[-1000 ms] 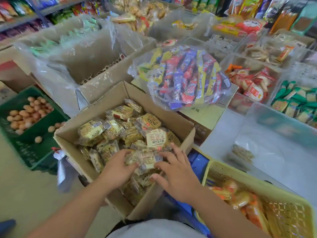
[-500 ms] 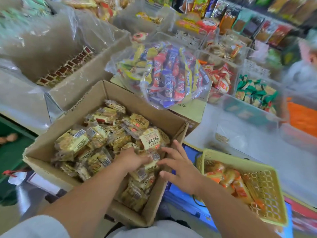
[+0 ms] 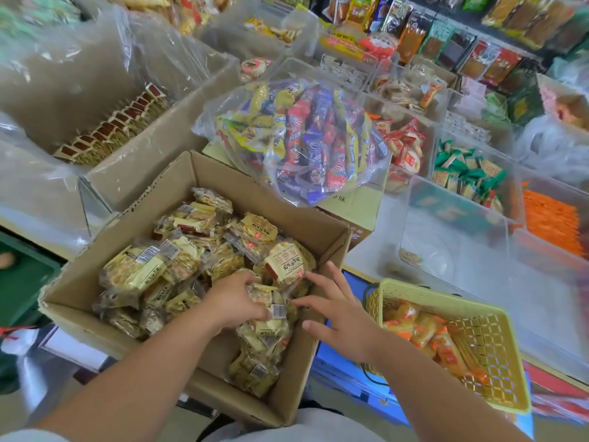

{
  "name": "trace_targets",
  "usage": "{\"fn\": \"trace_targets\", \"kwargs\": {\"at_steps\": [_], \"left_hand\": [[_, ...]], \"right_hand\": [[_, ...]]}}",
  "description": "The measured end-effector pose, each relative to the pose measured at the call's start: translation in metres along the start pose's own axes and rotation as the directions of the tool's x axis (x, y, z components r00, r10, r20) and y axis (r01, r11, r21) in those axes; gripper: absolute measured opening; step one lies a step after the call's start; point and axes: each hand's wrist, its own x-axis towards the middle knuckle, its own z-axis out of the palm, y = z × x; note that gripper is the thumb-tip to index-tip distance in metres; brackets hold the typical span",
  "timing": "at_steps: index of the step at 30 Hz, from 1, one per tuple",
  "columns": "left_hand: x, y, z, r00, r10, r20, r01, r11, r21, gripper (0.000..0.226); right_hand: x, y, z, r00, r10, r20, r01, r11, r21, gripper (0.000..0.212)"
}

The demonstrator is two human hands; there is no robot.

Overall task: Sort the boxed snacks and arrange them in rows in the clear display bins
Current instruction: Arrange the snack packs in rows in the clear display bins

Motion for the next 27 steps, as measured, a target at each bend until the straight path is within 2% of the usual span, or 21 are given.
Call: {"fn": "trace_targets", "kwargs": {"at_steps": [4,8,11,14,18,23,27], "left_hand": [[-0.021,-0.019,-0.025,0.999,0.028,-0.025,-0.03,0.998,-0.061,0.081],[-0.049,-0.041,-0.039,0.971,0.051,-0.233,-0.112,0.96,-0.255,0.099],[-0.067,-0.05,-0.044,0.929,0.011,-0.37,-0.187,0.877,-0.443,0.103],[-0.079,-0.054,-0.043,0.885,-0.001,-0.466,-0.291,0.78,-0.554,0.104],[-0.09,-0.058,-0.038,0.824,0.016,-0.566,-0.395,0.733,-0.554,0.114],[-0.102,-0.06,-0.036,0.802,-0.029,-0.596,-0.39,0.73,-0.561,0.117],[-0.104,-0.059,-0.035,0.804,-0.041,-0.594,-0.386,0.723,-0.573,0.116]], "right_hand": [[0.001,-0.004,0.0,0.999,0.046,-0.019,-0.047,0.998,-0.049,0.069],[0.016,-0.022,0.002,0.982,0.142,-0.127,-0.176,0.931,-0.321,0.09],[0.042,-0.039,-0.004,0.967,0.076,-0.243,-0.185,0.866,-0.465,0.087],[0.075,-0.052,-0.011,0.992,0.031,-0.119,-0.079,0.901,-0.427,0.087],[0.105,-0.058,-0.005,0.975,0.192,0.112,-0.15,0.94,-0.306,0.093],[0.106,-0.056,0.011,0.932,0.346,0.103,-0.291,0.889,-0.353,0.1],[0.102,-0.06,0.022,0.929,0.356,0.104,-0.279,0.856,-0.436,0.102]]}}
